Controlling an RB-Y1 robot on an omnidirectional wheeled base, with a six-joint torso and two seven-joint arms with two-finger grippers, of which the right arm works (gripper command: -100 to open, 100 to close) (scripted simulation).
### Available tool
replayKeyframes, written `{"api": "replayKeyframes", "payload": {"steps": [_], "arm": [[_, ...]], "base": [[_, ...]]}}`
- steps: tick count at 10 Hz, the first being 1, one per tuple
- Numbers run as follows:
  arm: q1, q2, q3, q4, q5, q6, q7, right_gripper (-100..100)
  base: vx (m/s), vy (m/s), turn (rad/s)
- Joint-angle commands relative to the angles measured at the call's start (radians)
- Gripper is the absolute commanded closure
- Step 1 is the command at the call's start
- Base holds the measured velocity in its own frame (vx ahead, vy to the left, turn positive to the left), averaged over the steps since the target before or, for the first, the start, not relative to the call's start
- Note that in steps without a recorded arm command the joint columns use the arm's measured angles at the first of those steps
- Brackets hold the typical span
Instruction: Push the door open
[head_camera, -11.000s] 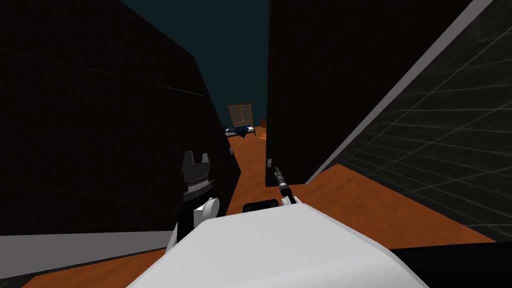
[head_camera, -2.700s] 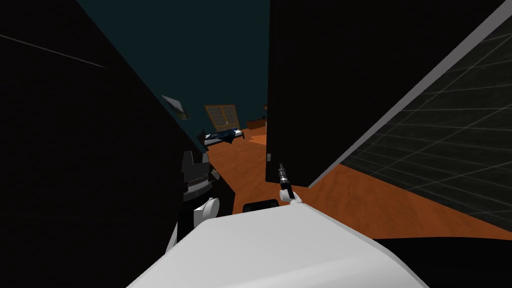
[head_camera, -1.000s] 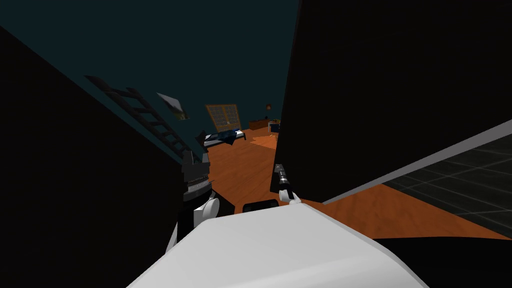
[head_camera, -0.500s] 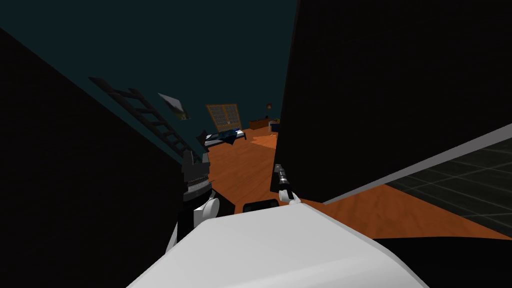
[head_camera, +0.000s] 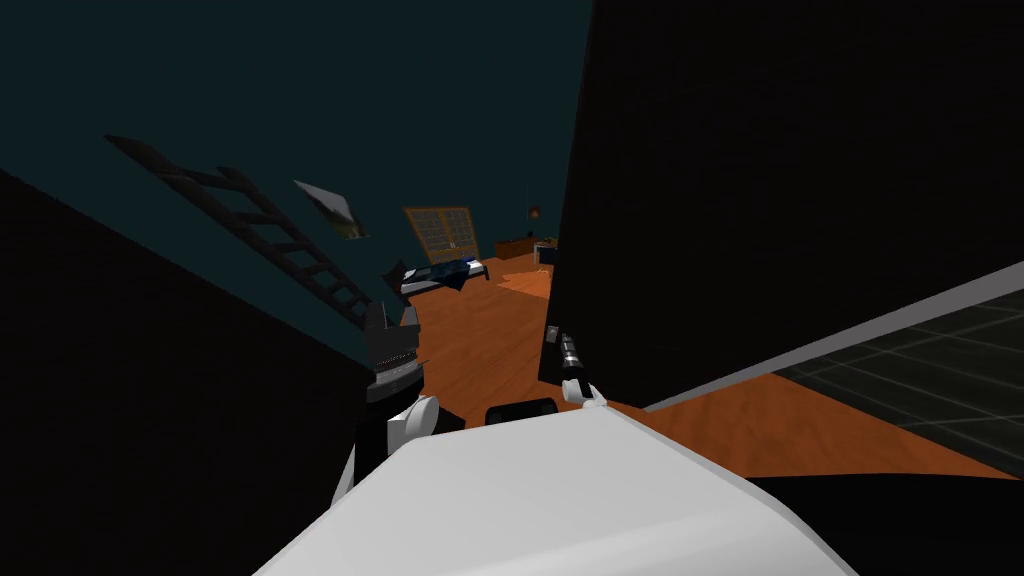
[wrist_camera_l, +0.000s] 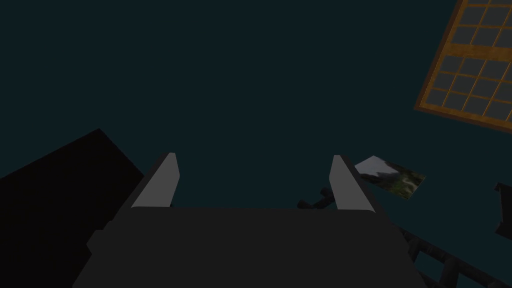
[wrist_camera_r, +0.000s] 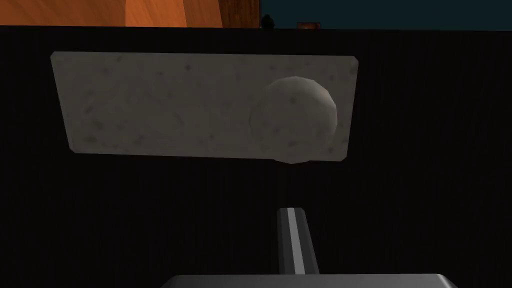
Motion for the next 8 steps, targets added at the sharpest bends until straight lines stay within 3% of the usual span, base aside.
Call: {"api": "replayKeyframes", "payload": {"steps": [1,4,8], "arm": [[-0.021,-0.016,0.003,0.031,0.007,-0.009,-0.003,-100],[-0.065,-0.033,0.004,0.090,0.017,-0.028,-0.008,-100],[-0.112,-0.037,0.006,0.153,0.028,-0.049,-0.013,-100]], "base": [[-0.057,-0.075,-0.202],[-0.086,-0.069,-0.158],[-0.060,-0.029,-0.127]]}}
